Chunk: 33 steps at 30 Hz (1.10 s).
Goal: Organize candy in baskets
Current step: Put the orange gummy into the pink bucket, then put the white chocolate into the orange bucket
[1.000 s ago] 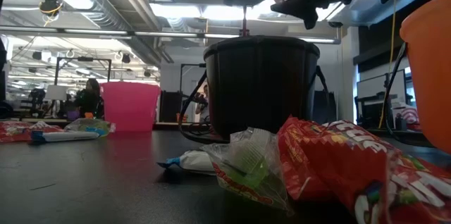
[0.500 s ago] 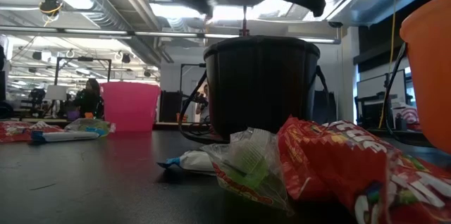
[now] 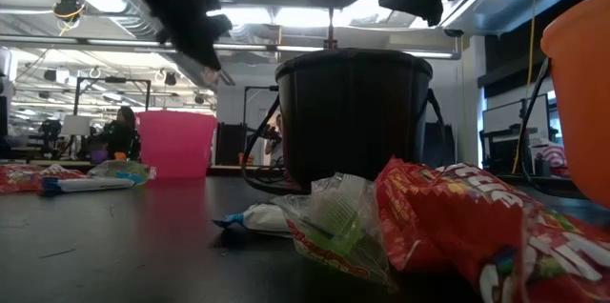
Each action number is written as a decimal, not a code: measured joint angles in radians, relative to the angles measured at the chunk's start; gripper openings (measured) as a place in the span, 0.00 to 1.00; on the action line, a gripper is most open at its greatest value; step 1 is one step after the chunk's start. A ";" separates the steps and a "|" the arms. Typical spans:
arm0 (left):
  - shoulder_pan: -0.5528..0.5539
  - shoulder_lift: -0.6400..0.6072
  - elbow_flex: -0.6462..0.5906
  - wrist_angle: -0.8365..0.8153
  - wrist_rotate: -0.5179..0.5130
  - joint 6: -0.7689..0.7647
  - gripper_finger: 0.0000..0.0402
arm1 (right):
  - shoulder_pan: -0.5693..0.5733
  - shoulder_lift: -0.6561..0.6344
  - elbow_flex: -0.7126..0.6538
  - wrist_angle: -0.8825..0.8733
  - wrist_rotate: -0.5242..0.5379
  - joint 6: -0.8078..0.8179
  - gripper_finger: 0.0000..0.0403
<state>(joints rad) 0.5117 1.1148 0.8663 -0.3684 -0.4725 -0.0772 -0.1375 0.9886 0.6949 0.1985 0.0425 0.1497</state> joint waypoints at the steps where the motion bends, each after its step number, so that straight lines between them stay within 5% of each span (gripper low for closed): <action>1: 0.034 -0.009 -0.029 0.042 0.045 -0.018 0.01 | 0.000 0.000 0.000 -0.001 0.000 0.000 0.75; 8: 0.172 -0.017 -0.138 0.126 0.143 -0.135 0.04 | 0.000 0.000 0.000 -0.006 0.000 0.000 0.75; 19: 0.191 -0.017 -0.144 0.104 0.204 -0.089 0.37 | 0.000 0.001 0.000 -0.054 0.136 -0.017 0.75; 26: 0.189 -0.038 -0.144 0.142 0.240 -0.096 0.44 | -0.024 0.001 0.000 -0.286 0.433 0.046 0.75; 33: 0.137 -0.155 -0.144 0.373 0.448 -0.046 0.44 | -0.192 0.013 0.000 -0.587 0.437 0.258 0.74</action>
<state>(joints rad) 0.6487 0.9601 0.7227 0.0041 -0.0244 -0.1230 -0.3297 1.0014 0.6949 -0.3884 0.4794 0.4082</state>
